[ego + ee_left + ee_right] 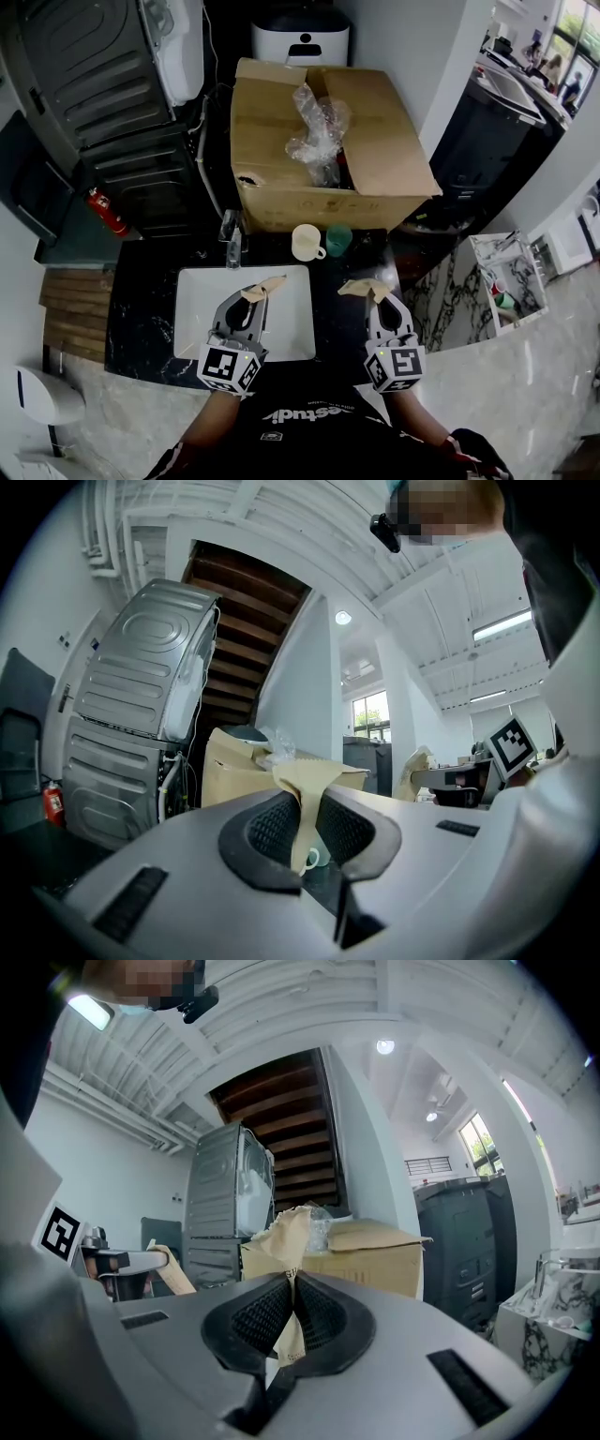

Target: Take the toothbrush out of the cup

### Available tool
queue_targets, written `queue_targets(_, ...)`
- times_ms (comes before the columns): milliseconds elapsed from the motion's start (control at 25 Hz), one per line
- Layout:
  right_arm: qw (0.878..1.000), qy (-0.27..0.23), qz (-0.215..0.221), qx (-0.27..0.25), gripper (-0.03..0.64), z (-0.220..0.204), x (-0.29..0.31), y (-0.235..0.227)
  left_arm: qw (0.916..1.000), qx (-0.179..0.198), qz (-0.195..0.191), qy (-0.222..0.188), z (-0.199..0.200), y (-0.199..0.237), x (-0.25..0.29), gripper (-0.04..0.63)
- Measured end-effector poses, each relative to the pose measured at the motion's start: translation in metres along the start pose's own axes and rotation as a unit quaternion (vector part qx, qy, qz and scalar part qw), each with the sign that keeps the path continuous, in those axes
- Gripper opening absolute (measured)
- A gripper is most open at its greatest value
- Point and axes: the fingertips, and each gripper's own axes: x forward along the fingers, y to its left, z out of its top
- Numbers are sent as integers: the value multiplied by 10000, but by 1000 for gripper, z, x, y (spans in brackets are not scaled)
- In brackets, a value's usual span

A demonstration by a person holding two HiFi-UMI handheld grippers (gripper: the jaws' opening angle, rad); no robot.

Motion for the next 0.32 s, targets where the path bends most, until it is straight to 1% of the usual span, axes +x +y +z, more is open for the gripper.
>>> queue_targets(160, 10000, 17, 4, -1, 38, -1, 1, 0, 10000, -35, 19, 19, -1, 1, 1, 53)
queue_targets(320, 10000, 7, 2, -10, 38, 0, 2, -2, 9998, -222, 11, -8, -4, 2, 3, 52)
